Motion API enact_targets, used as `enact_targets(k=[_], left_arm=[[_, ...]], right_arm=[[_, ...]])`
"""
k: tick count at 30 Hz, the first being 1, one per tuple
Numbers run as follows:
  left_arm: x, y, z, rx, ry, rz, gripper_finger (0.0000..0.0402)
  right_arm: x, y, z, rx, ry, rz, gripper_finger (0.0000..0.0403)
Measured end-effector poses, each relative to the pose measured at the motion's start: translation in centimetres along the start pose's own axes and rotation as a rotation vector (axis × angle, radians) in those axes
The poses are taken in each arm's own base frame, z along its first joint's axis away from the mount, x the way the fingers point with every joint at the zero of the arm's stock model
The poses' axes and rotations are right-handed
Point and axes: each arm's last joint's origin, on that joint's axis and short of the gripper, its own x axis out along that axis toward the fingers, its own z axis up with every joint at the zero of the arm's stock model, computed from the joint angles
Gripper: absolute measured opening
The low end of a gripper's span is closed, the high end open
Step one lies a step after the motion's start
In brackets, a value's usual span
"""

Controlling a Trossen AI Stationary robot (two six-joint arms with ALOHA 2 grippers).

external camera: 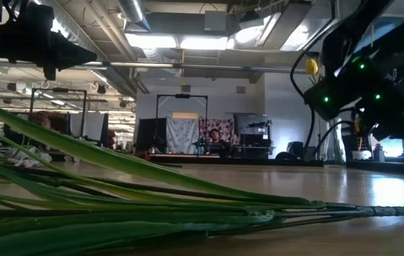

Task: Sort flowers into vase by color
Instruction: Put the yellow tulip into the glass vase

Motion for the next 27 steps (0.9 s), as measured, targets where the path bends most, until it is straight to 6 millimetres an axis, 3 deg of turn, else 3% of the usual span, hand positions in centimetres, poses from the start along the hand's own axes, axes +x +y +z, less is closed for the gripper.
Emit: enact_targets(k=[9, 14, 18, 27], left_arm=[[0.0, 0.0, 0.0, 0.0, -0.001, 0.0, 0.0], [0.0, 0.0, 0.0, 0.0, -0.001, 0.0, 0.0], [0.0, 0.0, 0.0, 0.0, 0.0, 0.0, 0.0], [0.0, 0.0, 0.0, 0.0, -0.001, 0.0, 0.0]], right_arm=[[1.3, 0.9, 1.1, -0.01, 0.103, -0.064, 0.0077], [0.7, 1.6, 1.5, -0.032, 0.061, 0.005, 0.0011], [-1.6, 3.3, 1.7, -0.085, -0.046, 0.065, 0.0013], [-9.7, 9.3, 0.5, -0.314, -0.474, 0.319, 0.0009]])
